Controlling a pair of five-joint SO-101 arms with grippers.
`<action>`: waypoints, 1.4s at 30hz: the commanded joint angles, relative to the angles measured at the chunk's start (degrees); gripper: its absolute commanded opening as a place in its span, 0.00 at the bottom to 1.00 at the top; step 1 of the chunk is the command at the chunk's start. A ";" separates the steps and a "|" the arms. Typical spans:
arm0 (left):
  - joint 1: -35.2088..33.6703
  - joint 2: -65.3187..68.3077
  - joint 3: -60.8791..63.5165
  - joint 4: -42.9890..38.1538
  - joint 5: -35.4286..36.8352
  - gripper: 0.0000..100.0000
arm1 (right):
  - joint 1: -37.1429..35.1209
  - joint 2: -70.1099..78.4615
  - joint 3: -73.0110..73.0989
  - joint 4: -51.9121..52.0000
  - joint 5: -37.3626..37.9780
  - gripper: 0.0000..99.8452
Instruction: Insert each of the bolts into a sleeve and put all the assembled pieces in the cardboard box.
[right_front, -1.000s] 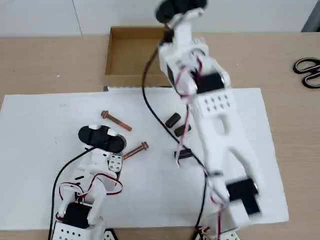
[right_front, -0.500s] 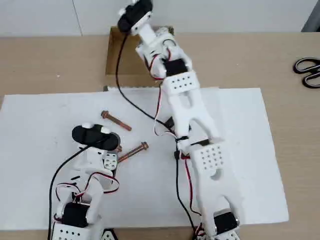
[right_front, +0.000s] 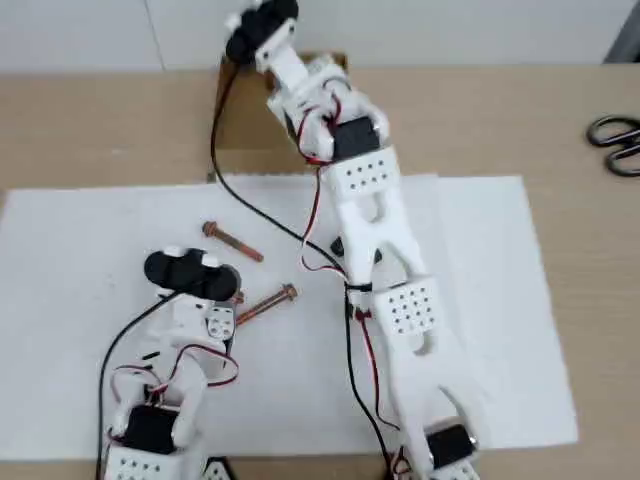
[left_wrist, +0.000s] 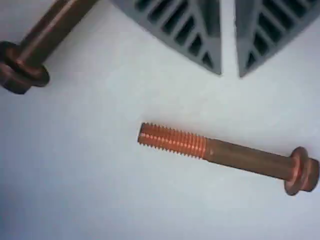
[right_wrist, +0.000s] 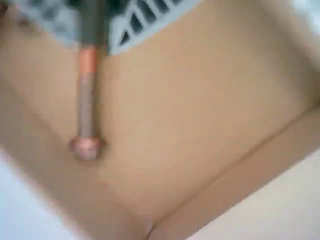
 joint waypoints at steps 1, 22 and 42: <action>-0.53 -0.44 -0.22 0.00 -0.09 0.01 | -0.04 -8.92 -3.25 6.99 0.53 0.00; -8.00 -0.44 -0.22 -1.76 3.25 0.01 | 0.40 -34.07 19.16 28.62 -16.70 0.00; -8.26 -0.44 -0.22 -1.76 3.16 0.01 | 0.66 -69.58 89.58 28.09 0.97 0.01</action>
